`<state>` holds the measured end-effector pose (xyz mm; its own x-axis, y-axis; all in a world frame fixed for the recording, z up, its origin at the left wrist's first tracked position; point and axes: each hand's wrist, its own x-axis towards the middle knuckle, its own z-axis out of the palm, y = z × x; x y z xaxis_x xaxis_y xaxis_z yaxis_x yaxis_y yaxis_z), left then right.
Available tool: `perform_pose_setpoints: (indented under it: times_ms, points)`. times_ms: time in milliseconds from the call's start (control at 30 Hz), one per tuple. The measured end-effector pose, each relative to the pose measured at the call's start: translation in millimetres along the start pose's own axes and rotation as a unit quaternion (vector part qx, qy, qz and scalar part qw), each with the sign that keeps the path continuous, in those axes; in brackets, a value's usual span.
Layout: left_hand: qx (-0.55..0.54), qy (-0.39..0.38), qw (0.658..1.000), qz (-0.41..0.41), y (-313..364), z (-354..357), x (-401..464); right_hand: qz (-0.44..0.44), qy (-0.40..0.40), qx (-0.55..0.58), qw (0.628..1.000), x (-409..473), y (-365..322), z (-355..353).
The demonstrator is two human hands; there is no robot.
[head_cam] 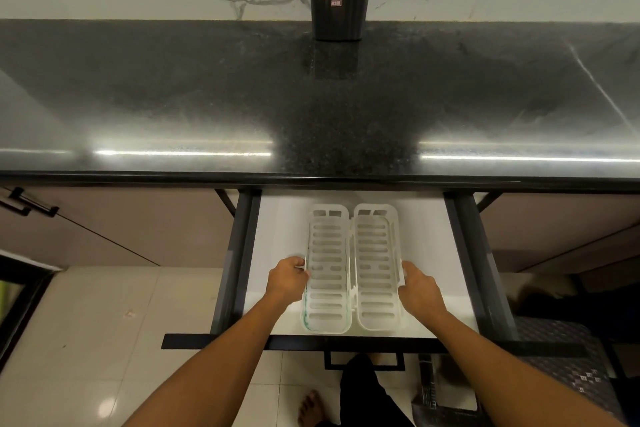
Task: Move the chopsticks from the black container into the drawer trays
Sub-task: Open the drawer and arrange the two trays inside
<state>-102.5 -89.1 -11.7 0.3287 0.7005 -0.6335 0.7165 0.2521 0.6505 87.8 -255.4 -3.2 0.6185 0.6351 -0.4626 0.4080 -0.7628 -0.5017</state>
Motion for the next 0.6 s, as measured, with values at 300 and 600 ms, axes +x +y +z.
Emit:
perform_pose_setpoints:
  times_ms: [300, 600]
  points:
    - [0.002, -0.003, 1.000, -0.003, -0.1, -0.1, 0.0, 0.005, -0.010, -0.003, 1.000, -2.5, -2.9, -1.8]
    - [0.096, 0.037, 0.993, 0.059, 12.9, -11.9, -8.0, 0.011, 0.090, -0.056, 0.994, -2.6, -19.4, -22.3]
